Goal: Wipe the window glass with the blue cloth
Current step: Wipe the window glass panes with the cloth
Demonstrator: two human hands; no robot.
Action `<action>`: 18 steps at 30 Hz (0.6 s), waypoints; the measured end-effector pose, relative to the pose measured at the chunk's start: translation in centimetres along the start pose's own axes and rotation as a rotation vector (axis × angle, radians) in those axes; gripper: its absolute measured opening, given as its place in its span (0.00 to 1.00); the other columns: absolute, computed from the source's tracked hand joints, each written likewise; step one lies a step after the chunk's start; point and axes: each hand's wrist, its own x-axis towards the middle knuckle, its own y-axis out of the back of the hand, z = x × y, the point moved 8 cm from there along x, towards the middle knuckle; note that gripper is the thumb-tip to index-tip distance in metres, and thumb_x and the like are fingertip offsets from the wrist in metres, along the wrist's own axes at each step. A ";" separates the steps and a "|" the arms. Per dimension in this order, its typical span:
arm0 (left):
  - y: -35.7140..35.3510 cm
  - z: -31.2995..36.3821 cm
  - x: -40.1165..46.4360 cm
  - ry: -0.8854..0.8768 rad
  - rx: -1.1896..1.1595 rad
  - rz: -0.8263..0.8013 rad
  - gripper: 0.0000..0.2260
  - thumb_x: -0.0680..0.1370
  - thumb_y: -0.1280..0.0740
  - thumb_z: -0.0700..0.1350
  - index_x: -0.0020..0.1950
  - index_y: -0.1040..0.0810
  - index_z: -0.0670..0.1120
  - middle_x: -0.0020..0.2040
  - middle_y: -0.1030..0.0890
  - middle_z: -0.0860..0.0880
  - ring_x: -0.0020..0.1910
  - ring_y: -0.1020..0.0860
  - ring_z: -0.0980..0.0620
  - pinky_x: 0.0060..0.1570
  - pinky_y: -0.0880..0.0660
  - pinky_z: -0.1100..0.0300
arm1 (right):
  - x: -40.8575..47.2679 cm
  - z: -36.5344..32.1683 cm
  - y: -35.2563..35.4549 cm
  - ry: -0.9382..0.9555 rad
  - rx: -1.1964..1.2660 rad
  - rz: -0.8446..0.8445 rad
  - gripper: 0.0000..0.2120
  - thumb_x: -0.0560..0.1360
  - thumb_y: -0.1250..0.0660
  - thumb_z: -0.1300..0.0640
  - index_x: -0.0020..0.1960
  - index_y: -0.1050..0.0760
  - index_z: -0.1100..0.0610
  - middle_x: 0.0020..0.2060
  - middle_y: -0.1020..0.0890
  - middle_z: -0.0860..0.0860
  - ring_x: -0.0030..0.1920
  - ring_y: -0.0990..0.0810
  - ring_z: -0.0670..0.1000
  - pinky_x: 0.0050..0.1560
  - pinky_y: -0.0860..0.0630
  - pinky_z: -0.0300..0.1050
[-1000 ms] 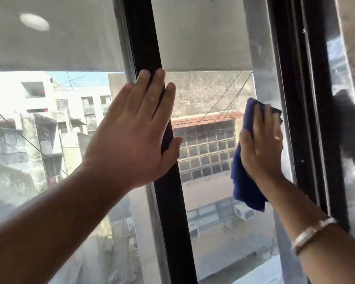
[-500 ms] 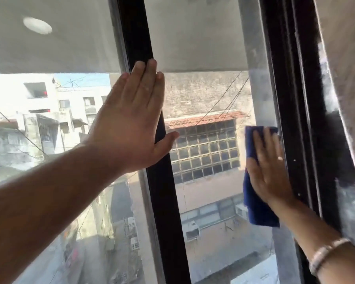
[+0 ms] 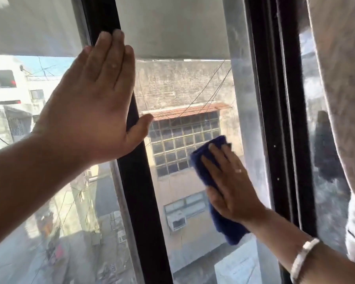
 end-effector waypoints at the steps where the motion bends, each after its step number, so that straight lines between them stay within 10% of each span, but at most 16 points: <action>1: 0.0 0.0 0.1 -0.002 -0.001 0.005 0.43 0.78 0.51 0.65 0.79 0.52 0.31 0.80 0.50 0.29 0.81 0.49 0.31 0.80 0.49 0.39 | 0.2 2.8 0.7 -0.124 0.013 0.044 0.27 0.81 0.49 0.46 0.77 0.42 0.55 0.77 0.42 0.55 0.78 0.47 0.59 0.78 0.46 0.58; 7: 0.2 0.1 0.0 -0.004 -0.030 0.017 0.43 0.78 0.53 0.65 0.79 0.52 0.31 0.81 0.50 0.29 0.81 0.49 0.32 0.80 0.50 0.40 | 2.1 5.8 1.9 -0.592 0.092 0.242 0.30 0.80 0.52 0.47 0.79 0.46 0.57 0.79 0.45 0.59 0.79 0.49 0.62 0.77 0.46 0.61; 13: 0.4 0.1 -0.3 0.001 -0.047 0.035 0.43 0.79 0.52 0.65 0.80 0.52 0.32 0.81 0.50 0.30 0.81 0.49 0.32 0.81 0.50 0.40 | -6.6 -4.4 -2.4 0.172 -0.053 -0.095 0.25 0.79 0.44 0.51 0.75 0.38 0.52 0.77 0.40 0.56 0.77 0.43 0.61 0.77 0.45 0.59; 18: 0.5 -0.1 -0.2 0.015 -0.049 0.041 0.41 0.79 0.50 0.64 0.79 0.51 0.32 0.80 0.47 0.30 0.81 0.47 0.32 0.80 0.48 0.40 | -5.3 2.8 0.0 -0.343 0.011 0.010 0.27 0.82 0.54 0.46 0.80 0.54 0.46 0.79 0.49 0.53 0.80 0.54 0.58 0.79 0.52 0.55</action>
